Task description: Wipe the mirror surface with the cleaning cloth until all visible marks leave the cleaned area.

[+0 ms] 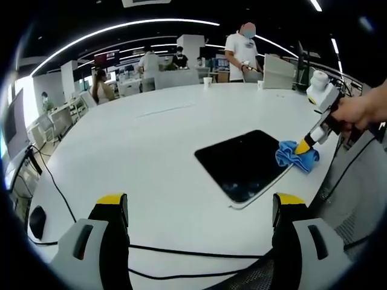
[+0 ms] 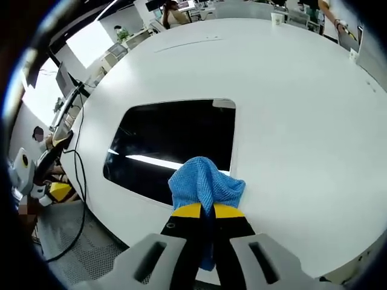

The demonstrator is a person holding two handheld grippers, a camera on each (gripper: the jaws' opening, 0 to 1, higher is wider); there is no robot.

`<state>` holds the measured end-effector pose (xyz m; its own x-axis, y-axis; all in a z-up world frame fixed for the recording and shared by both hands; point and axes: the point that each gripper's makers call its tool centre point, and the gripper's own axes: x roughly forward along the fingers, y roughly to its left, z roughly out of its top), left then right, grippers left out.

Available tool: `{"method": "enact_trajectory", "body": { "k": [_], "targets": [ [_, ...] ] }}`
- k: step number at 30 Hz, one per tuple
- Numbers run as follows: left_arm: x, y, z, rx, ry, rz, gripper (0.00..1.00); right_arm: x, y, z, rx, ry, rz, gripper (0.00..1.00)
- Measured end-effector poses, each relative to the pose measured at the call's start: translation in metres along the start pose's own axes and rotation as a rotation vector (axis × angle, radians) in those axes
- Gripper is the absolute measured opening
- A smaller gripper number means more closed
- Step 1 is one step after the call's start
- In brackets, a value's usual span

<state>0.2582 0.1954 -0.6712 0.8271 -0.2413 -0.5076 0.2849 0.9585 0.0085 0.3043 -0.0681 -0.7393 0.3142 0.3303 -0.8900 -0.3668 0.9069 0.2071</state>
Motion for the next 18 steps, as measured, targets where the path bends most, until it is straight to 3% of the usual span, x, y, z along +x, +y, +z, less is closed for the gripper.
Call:
{"method": "enact_trajectory", "body": {
  "k": [18],
  "targets": [
    [0.002,0.003,-0.001,-0.018,-0.004,-0.009,0.99,0.011,-0.005,0.027,0.002,-0.008,-0.022,0.0]
  ]
}}
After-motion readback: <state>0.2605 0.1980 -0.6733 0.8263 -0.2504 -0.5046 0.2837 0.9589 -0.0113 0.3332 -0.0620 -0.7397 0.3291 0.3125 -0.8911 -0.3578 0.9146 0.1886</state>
